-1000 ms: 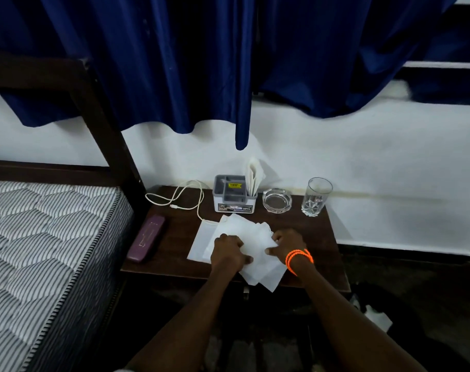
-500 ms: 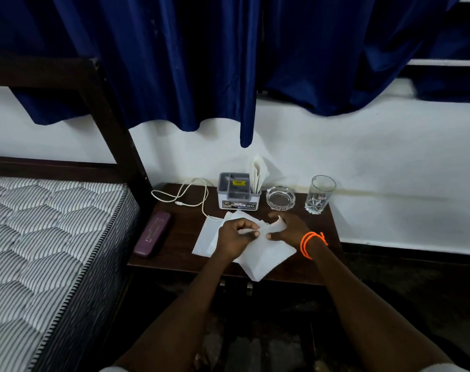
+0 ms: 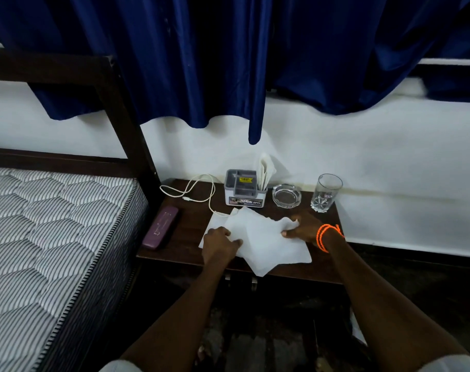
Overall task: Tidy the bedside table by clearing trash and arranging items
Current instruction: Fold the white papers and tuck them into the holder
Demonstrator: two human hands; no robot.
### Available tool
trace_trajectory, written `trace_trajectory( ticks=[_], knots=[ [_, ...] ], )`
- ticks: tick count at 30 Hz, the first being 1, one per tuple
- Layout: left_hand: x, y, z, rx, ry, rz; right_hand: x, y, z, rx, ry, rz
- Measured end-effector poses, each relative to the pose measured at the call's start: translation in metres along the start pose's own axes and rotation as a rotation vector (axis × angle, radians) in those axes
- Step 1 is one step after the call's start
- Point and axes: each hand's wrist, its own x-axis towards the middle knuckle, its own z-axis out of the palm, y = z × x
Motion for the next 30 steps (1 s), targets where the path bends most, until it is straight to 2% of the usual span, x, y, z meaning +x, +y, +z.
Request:
trace_trajectory(
  ticks=[6, 12, 16, 20, 25, 30],
  knots=[
    [-0.002, 0.007, 0.007, 0.089, 0.003, 0.057, 0.012, -0.002, 0.007, -0.157, -0.123, -0.097],
    [0.004, 0.005, 0.008, 0.086, -0.022, 0.040, 0.027, 0.003, 0.022, -0.130, 0.050, -0.032],
    [0.006, 0.003, 0.011, 0.009, -0.036, 0.013, 0.034, 0.007, 0.028, -0.062, 0.088, 0.012],
    [0.005, 0.007, 0.011, -0.091, -0.049, 0.017, 0.040, 0.013, 0.034, 0.005, 0.123, 0.024],
    [0.007, 0.019, 0.006, -0.352, -0.008, 0.028, 0.035, 0.008, 0.030, 0.077, 0.143, -0.031],
    [0.015, 0.019, 0.000, -0.633, -0.087, 0.015, 0.036, 0.005, 0.025, 0.280, 0.180, -0.021]
  ],
)
